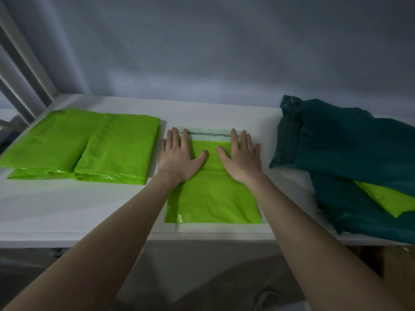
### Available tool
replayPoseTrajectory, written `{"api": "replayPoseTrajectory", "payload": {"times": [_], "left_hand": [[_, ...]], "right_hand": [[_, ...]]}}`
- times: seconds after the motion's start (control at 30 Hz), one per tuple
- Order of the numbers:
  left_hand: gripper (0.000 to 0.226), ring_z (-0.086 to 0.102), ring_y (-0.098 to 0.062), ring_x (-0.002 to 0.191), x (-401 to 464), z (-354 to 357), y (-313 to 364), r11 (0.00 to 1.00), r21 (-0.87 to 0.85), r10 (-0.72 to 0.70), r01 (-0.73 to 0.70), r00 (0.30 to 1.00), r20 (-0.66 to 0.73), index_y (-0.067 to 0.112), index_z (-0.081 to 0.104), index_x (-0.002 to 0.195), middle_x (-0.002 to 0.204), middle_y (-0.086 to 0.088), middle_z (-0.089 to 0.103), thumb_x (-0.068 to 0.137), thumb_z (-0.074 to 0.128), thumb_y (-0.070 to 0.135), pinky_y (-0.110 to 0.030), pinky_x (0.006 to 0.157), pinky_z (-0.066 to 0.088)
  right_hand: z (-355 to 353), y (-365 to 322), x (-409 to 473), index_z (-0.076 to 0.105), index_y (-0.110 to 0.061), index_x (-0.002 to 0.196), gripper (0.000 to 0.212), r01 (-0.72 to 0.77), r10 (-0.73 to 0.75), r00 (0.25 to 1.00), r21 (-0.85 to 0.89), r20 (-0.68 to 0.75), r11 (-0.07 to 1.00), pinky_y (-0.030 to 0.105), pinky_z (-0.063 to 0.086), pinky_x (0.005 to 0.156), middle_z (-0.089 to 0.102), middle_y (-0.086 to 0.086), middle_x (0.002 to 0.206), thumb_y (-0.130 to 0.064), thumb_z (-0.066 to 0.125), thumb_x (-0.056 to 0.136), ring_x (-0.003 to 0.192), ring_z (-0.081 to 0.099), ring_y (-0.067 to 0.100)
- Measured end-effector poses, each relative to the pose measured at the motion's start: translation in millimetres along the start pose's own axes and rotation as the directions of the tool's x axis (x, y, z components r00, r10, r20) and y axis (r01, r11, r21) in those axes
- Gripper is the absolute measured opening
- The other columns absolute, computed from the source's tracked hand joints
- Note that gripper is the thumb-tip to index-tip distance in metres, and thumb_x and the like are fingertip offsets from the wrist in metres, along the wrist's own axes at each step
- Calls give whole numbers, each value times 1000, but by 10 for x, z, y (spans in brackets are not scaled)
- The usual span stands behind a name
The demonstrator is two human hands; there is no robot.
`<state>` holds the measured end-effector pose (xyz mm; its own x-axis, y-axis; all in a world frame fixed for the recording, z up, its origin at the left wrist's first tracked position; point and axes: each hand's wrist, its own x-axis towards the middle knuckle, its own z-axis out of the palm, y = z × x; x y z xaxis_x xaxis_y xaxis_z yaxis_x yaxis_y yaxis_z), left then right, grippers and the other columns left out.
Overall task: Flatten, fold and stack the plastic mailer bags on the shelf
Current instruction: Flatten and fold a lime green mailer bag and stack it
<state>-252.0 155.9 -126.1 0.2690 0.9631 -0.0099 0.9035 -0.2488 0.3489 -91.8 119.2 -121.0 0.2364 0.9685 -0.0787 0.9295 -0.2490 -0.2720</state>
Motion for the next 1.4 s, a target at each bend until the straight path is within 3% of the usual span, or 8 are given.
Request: {"api": "replayPoseTrajectory", "payload": {"times": [0.3, 0.73, 0.87, 1.0, 1.13, 1.2, 1.27, 1.4], "left_hand": [[70, 33, -33, 133, -87, -397, -19, 915, -401, -36, 37, 999, 10, 7, 20, 146, 148, -20, 22, 88, 59, 17, -29, 108, 25], [79, 52, -33, 114, -327, -492, -35, 831, -443, -253, 336, 938, 237, 8, 28, 140, 138, -17, 38, 75, 73, 8, -35, 96, 44], [66, 62, -27, 102, -308, -479, -57, 679, -631, -259, 375, 927, 272, 5, 44, 132, 115, -15, 62, 74, 75, 7, -34, 87, 51], [9, 46, 5, 34, -309, -483, 7, 638, -706, -220, 307, 952, 215, 12, 67, 84, 38, 14, 53, 80, 67, 3, -8, 39, 37], [21, 41, 3, 29, -275, -495, 53, 602, -774, -171, 198, 978, 117, 19, 62, 70, 33, 15, 47, 84, 62, 3, -7, 35, 32], [23, 43, 2, 29, -272, -528, 75, 532, -828, -162, 177, 981, 106, 19, 60, 70, 39, 12, 51, 86, 60, 2, -9, 36, 36], [22, 50, 1, 33, -292, -560, 103, 455, -872, -130, 180, 982, 135, 18, 56, 72, 57, 6, 56, 89, 56, 3, -11, 39, 42], [14, 64, -3, 50, -319, -561, 117, 379, -904, -70, 199, 980, 186, 20, 52, 85, 78, 3, 59, 94, 48, 9, -15, 49, 49]], "right_hand": [[-293, 126, -186, 27, -9, 141, 67, 1, 25, 995, 253, -97, 967, 33, 35, 96, 37, 16, 135, -25, 60, 85, 129, 32, 29], [-457, 93, -447, 22, -11, 138, 79, -210, 166, 973, 329, 158, 921, 26, 38, 71, 44, 17, 125, -9, 71, 76, 108, 51, 30], [-448, 117, -445, 25, -7, 136, 75, -227, 177, 970, 368, 164, 902, 27, 43, 74, 56, 14, 113, -9, 72, 77, 96, 54, 25], [-454, 120, -426, 32, -4, 134, 71, -261, 198, 959, 368, 202, 893, 29, 44, 86, 51, 15, 126, -13, 74, 77, 114, 51, 27], [-476, 130, -407, 49, -3, 120, 47, -269, 211, 961, 424, 180, 865, 26, 48, 71, 56, 13, 110, -9, 70, 78, 97, 57, 25], [-499, 116, -394, 55, -12, 96, 19, -273, 228, 962, 551, 152, 788, 20, 40, 44, 54, 6, 76, -4, 61, 81, 61, 52, 19], [-496, 98, -365, 49, -14, 107, 24, -321, 284, 944, 681, 169, 659, 17, 33, 37, 53, 6, 64, -4, 54, 85, 42, 44, 16], [-488, 42, -376, 34, -8, 120, 24, -414, 252, 907, 819, 337, 397, 18, 45, 38, 67, 18, 82, -20, 36, 99, 31, 56, 17]]}}
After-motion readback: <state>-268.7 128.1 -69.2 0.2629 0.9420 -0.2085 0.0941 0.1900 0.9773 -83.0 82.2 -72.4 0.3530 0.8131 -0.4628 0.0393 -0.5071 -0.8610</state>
